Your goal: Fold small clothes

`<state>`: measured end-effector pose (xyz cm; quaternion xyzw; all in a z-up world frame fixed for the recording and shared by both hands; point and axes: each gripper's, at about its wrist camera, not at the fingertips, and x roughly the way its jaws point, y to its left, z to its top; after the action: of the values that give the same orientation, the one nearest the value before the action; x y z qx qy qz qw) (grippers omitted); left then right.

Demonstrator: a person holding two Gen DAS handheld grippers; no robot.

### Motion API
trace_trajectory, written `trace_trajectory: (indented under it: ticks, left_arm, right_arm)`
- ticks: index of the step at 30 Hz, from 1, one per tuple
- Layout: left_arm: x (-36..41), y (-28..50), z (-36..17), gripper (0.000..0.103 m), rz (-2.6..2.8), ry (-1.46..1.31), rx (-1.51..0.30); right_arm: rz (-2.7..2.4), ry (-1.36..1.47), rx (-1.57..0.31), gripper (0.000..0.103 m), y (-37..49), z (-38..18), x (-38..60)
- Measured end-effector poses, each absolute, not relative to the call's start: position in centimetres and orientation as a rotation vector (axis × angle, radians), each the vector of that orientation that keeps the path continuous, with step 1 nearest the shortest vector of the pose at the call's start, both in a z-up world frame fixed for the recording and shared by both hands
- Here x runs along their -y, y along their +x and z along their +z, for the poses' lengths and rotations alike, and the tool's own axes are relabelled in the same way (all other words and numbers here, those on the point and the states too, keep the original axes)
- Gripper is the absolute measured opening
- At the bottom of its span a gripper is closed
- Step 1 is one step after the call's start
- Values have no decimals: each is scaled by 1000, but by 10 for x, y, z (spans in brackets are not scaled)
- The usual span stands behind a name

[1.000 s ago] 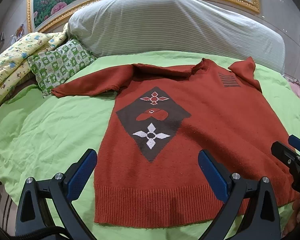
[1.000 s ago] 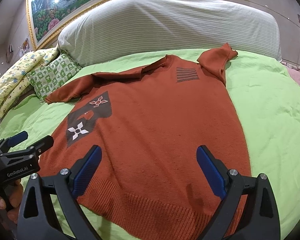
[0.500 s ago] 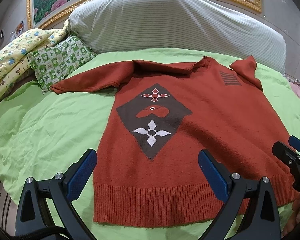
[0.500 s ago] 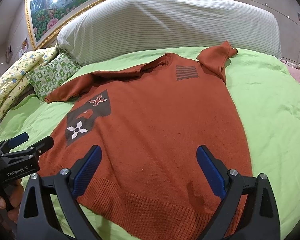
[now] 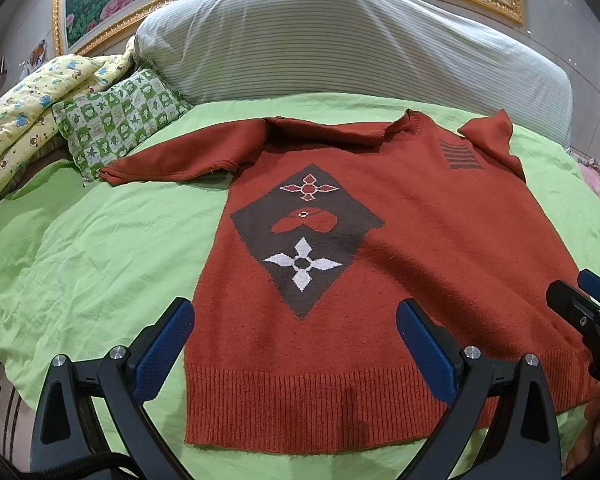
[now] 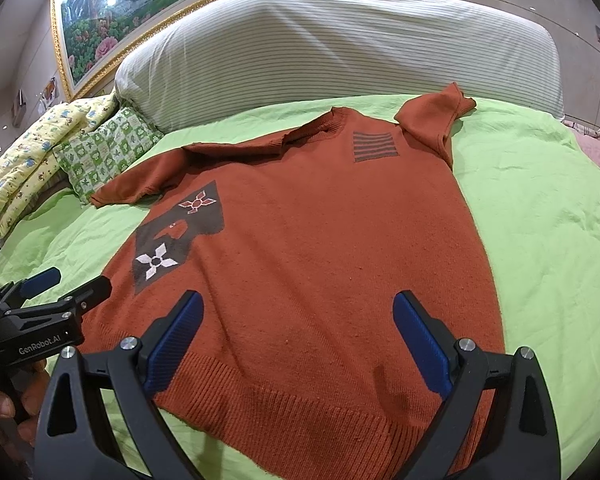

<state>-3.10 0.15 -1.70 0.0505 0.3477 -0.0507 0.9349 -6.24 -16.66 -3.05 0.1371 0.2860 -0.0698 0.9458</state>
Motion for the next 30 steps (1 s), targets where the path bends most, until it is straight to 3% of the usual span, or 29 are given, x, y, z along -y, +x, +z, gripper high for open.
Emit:
trace_trajectory:
  ticks: [30]
  left_arm:
    - [1,-12,-17,101,-137,77,-762]
  right_arm:
    - [-116,325,-587,96,-56,-28,176]
